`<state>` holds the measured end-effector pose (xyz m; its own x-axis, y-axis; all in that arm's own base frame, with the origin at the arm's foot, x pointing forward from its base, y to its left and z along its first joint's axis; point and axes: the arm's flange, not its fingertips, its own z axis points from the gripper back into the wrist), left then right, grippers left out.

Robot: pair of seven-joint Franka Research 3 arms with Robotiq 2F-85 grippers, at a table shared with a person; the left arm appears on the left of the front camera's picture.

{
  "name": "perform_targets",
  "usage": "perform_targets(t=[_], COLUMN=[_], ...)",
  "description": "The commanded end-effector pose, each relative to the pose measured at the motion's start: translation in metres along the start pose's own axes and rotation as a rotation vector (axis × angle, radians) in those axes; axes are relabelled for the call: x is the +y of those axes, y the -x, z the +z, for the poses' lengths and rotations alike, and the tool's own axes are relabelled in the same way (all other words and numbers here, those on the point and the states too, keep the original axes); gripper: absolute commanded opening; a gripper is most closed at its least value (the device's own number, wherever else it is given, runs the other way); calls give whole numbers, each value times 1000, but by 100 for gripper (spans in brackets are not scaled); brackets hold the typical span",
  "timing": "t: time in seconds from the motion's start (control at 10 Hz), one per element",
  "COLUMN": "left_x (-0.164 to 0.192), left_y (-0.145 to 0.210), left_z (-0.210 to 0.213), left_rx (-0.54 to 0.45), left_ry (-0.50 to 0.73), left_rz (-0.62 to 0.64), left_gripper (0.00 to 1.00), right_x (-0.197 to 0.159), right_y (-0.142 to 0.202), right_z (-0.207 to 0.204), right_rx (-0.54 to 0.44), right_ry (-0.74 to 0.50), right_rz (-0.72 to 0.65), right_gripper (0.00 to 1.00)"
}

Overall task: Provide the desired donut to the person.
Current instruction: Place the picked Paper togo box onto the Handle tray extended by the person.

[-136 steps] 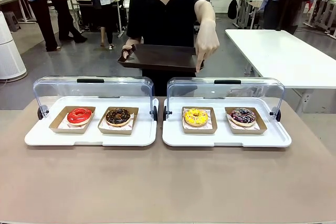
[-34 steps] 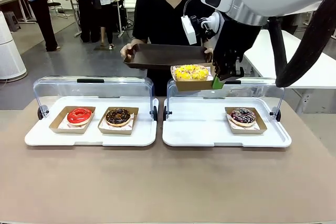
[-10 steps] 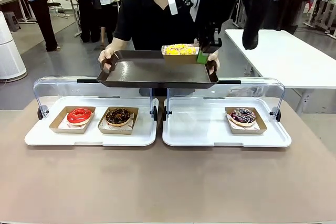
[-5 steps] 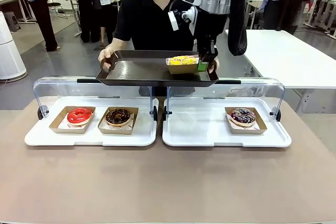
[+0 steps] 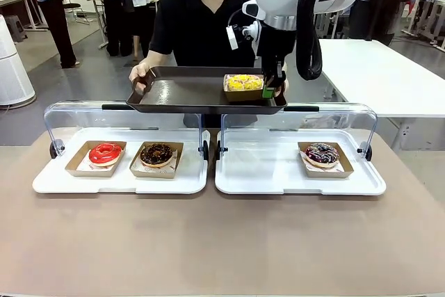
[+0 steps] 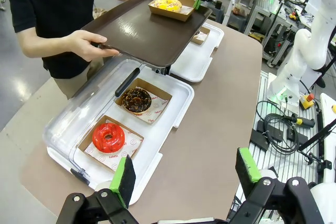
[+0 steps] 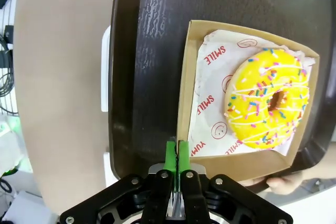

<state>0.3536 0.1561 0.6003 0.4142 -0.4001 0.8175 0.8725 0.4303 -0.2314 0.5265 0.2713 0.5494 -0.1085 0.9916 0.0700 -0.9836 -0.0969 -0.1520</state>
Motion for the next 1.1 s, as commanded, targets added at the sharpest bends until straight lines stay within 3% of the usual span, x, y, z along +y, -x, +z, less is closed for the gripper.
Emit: perform_targets(t=[0.0, 0.1, 0.2, 0.3, 0.4, 0.7, 1.0], left_x=[-1, -1, -1, -1, -1, -1, -1], left_y=[1, 1, 1, 1, 1, 1, 1], left_z=[1, 1, 1, 1, 1, 1, 1], left_rx=[6, 6, 6, 6, 6, 6, 6], left_ry=[4, 4, 4, 4, 4, 4, 4], left_rz=[-8, -8, -8, -8, -8, -8, -8], left_gripper=[100, 100, 100, 100, 100, 100, 100], right_x=[-10, -10, -10, -10, -9, -8, -7], right_y=[0, 1, 1, 1, 0, 0, 0], right_z=[-2, -2, 0, 2, 4, 7, 8], right_rx=[0, -21, -27, -27, -30, -39, -44], right_ry=[22, 32, 36, 39, 41, 44, 40], right_rz=[-10, -14, -13, -17, -13, -7, -2], right_gripper=[2, 18, 62, 78, 100, 97, 100])
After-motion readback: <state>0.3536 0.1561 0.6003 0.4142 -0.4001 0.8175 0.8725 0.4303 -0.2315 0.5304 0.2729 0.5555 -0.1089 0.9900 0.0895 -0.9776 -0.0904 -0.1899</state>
